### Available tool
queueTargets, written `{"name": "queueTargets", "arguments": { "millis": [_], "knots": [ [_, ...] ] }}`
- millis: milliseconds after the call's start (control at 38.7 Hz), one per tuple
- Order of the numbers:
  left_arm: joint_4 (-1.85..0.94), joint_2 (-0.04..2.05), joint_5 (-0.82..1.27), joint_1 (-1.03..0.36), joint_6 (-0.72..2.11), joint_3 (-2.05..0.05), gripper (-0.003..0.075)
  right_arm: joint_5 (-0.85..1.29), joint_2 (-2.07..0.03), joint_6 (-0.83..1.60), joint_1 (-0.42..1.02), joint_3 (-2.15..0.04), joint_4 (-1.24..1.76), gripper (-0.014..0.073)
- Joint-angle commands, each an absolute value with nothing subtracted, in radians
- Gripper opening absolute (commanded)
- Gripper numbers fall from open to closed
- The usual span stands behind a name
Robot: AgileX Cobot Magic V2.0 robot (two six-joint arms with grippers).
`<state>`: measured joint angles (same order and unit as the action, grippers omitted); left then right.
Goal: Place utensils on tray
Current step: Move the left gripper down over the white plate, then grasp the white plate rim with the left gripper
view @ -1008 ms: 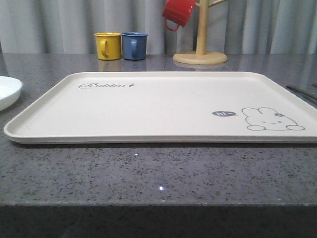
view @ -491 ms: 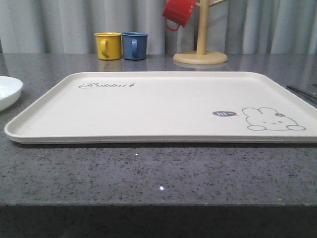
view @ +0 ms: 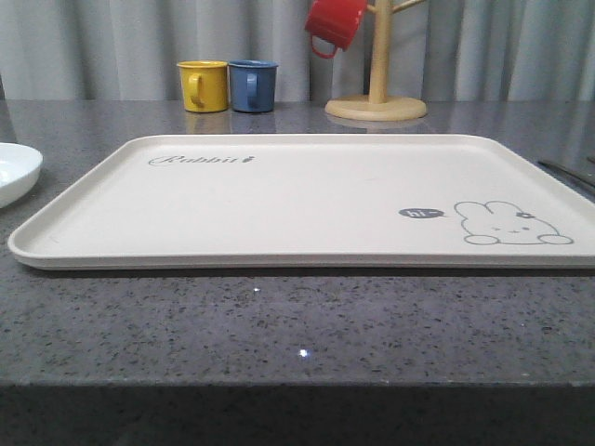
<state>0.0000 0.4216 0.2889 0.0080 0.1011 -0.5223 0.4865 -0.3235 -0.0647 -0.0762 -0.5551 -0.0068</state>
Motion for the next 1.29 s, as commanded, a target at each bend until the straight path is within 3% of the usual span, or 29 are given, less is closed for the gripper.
{"name": "queueTargets", "arguments": {
  "millis": [0, 103, 181, 465, 956, 1111, 1266],
  "knots": [
    [0.000, 0.432, 0.204, 0.009, 0.093, -0.558, 0.0495, 0.400, -0.339, -0.058, -0.080, -0.590, -0.008, 0.0372],
    [0.000, 0.432, 0.204, 0.009, 0.093, -0.558, 0.0684, 0.406, -0.339, -0.058, -0.080, -0.590, -0.008, 0.0578],
    [-0.030, 0.432, 0.202, 0.009, 0.093, -0.558, 0.0694, 0.406, -0.339, -0.058, -0.080, -0.590, -0.008, 0.0666],
    [-0.036, 0.503, 0.239, 0.002, 0.093, -0.585, 0.0623, 0.406, -0.339, -0.058, -0.080, -0.590, -0.008, 0.0652],
    [-0.036, 1.058, 0.835, -0.218, 0.154, -0.958, 0.0605, 0.405, -0.339, -0.058, -0.080, -0.590, -0.008, 0.0652],
    [-0.036, 1.205, 1.037, -0.238, 0.156, -1.067, 0.0564, 0.405, -0.339, -0.058, -0.080, -0.590, -0.008, 0.0652],
    [-0.036, 1.322, 1.103, -0.238, 0.156, -1.120, 0.0510, 0.405, -0.339, -0.058, -0.080, -0.590, -0.008, 0.0652]
  ]
}}
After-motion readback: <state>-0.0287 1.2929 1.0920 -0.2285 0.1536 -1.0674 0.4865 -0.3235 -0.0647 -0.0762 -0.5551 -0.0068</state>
